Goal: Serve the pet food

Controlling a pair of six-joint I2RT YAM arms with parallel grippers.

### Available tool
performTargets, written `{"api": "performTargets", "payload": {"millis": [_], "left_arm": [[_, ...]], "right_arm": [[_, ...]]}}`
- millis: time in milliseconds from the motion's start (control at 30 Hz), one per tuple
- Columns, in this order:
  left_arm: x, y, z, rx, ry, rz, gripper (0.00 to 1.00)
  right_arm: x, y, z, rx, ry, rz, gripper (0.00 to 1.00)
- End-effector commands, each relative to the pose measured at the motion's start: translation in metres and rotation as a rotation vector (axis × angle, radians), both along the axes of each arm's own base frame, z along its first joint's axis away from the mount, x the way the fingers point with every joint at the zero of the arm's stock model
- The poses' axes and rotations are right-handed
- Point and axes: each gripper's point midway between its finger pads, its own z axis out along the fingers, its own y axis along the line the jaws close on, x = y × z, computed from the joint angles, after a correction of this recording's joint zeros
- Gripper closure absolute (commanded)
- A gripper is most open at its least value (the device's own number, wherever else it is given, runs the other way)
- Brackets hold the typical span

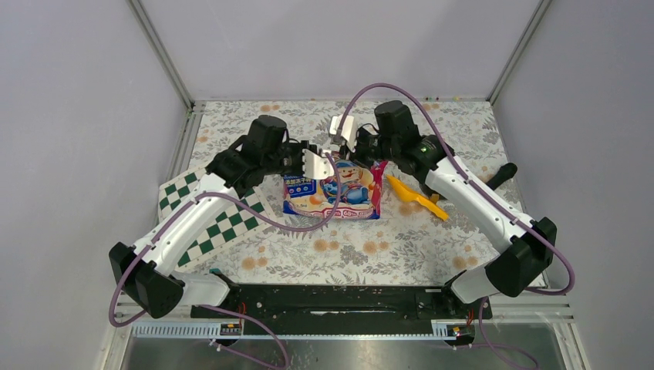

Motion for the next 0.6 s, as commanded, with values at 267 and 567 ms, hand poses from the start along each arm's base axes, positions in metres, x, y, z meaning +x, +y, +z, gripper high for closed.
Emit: {"api": "performTargets", "payload": {"millis": [267,567], "left_arm": [[0.005,-0.026,0.023,-0.134,-0.054,-0.050,1.00],[0.009,-0.007,0.027,-0.138,-0.102,0.030,0.93]], "right_arm": [[0.004,0.027,0.023,0.081,-0.015,0.069,0.80],[-0.003,0.023,0.030,0.092,-0.014,0.067,1.00]]}}
